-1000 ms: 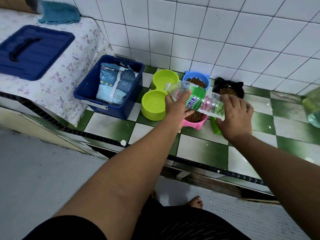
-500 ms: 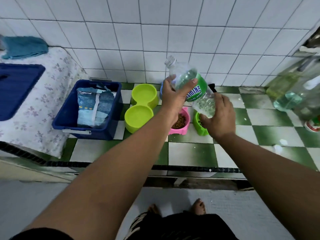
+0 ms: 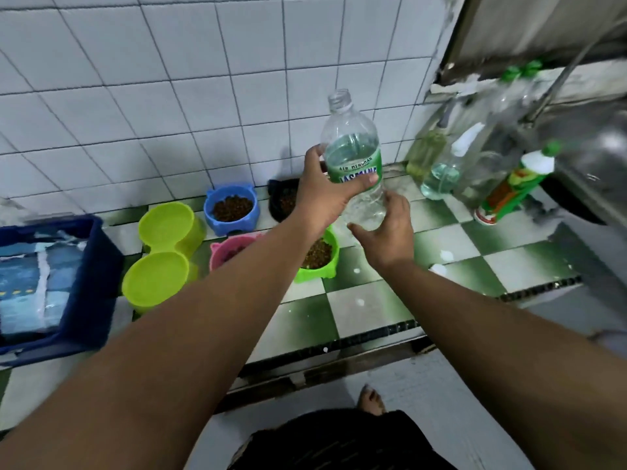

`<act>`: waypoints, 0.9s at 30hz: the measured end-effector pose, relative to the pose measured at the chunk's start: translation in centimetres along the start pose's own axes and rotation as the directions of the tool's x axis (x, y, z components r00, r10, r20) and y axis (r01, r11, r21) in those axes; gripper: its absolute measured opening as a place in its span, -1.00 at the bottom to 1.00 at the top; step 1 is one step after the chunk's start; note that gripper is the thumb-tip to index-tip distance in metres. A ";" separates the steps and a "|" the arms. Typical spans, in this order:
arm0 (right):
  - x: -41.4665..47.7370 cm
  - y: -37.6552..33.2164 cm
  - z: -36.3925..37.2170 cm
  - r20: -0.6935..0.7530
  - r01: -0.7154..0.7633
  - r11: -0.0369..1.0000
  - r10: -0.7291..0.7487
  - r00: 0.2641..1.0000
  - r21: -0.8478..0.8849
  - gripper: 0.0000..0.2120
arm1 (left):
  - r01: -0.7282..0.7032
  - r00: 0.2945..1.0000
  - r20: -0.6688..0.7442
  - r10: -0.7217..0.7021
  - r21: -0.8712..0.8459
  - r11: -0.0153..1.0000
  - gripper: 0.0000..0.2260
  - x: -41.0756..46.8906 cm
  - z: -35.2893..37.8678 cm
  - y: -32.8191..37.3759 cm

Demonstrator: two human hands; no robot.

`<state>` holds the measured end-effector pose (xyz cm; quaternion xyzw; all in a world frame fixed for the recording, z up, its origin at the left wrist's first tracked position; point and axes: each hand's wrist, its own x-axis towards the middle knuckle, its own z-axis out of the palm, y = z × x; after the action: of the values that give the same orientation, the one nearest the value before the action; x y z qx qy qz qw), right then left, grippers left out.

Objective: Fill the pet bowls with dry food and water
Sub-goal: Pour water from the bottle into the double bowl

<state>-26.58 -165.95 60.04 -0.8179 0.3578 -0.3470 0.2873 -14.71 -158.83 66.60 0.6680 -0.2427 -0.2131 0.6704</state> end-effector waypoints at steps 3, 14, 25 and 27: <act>1.1 2.9 -1.8 -0.019 -0.104 0.994 0.104 0.994 0.014 -0.23 | -0.019 0.998 0.064 0.013 0.086 0.996 -0.25 1.2 4.3 -0.6; 4.9 13.6 -7.2 0.042 -0.319 0.948 0.318 0.947 0.019 -0.31 | -0.094 0.943 0.334 0.006 0.248 0.964 -0.25 4.7 15.8 -3.3; 2.5 19.1 -8.4 0.167 -0.311 0.945 0.325 0.931 -0.104 -0.43 | -0.246 0.855 0.510 0.093 0.243 0.938 -0.30 5.8 18.1 -4.5; 0.9 20.0 -7.9 0.260 -0.297 0.926 0.353 0.899 -0.233 -0.43 | -0.220 0.851 0.519 0.083 0.208 0.953 -0.28 5.9 17.8 -5.0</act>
<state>-40.00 -180.01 50.70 -0.8124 0.4736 -0.1319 0.3136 -20.67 -176.59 61.67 0.6494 -0.4876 -0.2927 0.5048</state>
